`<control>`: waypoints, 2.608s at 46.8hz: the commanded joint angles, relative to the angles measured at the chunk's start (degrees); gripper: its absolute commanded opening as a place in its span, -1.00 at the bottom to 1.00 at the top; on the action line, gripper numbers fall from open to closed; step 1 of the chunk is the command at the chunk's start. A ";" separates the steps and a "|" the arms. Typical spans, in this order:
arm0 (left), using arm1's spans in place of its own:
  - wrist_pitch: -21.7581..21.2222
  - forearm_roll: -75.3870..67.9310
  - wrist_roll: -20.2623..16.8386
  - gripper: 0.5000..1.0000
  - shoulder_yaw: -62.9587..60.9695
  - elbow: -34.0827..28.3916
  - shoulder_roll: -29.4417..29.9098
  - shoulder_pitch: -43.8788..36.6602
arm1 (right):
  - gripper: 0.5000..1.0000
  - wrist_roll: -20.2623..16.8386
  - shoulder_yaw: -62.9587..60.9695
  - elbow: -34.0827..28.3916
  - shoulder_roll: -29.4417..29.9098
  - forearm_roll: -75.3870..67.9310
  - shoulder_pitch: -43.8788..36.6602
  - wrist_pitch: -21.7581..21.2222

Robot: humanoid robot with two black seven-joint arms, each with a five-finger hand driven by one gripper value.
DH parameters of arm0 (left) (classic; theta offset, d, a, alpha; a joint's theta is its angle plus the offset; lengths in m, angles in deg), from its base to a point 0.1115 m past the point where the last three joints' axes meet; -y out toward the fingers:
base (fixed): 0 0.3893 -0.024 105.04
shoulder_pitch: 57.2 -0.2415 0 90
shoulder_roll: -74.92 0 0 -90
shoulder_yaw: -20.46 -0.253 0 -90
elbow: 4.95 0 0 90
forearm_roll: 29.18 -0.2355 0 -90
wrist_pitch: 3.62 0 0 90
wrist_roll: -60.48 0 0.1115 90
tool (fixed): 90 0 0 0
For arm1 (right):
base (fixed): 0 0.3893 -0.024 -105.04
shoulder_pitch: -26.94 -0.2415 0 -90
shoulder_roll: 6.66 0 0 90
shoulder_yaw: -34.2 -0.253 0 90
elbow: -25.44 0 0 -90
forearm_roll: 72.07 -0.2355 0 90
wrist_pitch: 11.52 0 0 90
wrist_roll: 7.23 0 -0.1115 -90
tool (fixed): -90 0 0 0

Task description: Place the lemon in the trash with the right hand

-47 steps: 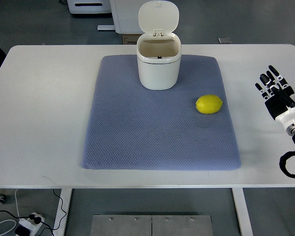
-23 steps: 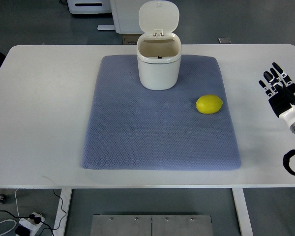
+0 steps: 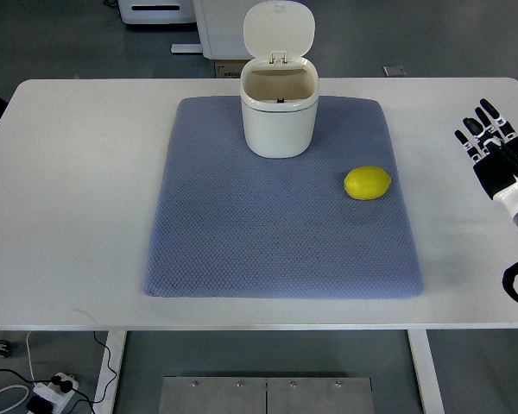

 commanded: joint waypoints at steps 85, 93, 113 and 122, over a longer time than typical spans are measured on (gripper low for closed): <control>0.00 0.01 0.00 1.00 0.00 -0.01 0.00 -0.03 | 1.00 7.37 40.90 2.88 -16.99 3.69 -16.62 1.64; 0.00 0.01 0.00 1.00 0.00 -0.01 0.00 -0.03 | 0.97 10.71 47.67 2.88 -17.61 3.61 -19.96 1.73; 0.00 0.01 0.00 1.00 0.00 0.00 0.00 -0.03 | 0.96 11.50 55.50 3.41 -17.70 1.94 -25.15 5.15; 0.00 0.01 0.00 1.00 0.00 -0.01 0.00 0.06 | 1.00 12.03 56.73 4.73 -17.43 0.62 -25.15 5.68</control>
